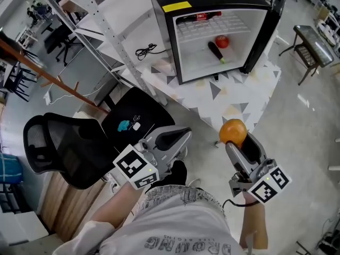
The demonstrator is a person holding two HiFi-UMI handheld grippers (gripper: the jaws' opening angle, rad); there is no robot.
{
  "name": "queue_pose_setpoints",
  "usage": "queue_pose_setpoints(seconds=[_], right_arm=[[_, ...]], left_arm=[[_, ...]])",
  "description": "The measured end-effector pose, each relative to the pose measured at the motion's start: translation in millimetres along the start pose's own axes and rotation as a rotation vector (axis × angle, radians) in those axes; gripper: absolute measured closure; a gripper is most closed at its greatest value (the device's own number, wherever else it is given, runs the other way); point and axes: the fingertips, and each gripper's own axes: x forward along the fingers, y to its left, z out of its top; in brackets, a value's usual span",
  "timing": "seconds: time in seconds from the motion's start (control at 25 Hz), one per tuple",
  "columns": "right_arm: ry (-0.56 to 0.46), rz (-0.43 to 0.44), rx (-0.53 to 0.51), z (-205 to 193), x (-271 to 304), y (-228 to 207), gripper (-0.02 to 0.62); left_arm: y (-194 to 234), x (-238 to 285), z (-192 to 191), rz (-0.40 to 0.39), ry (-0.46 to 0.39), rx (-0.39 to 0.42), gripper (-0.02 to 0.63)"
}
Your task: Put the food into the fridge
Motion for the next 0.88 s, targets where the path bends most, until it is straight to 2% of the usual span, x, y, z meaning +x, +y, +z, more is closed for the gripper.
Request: queue_pose_setpoints(seconds=[0.52,0.88], right_arm=[[0.016,-0.059,0.019,21,99,-57,0.321],[0.037,-0.104,0.019,28,143,-84,0.321]], left_arm=[[111,31,10,-0.031,0.041,-0.012,0.600],[159,43,15,-0.042,0.057,-0.023,0.600]])
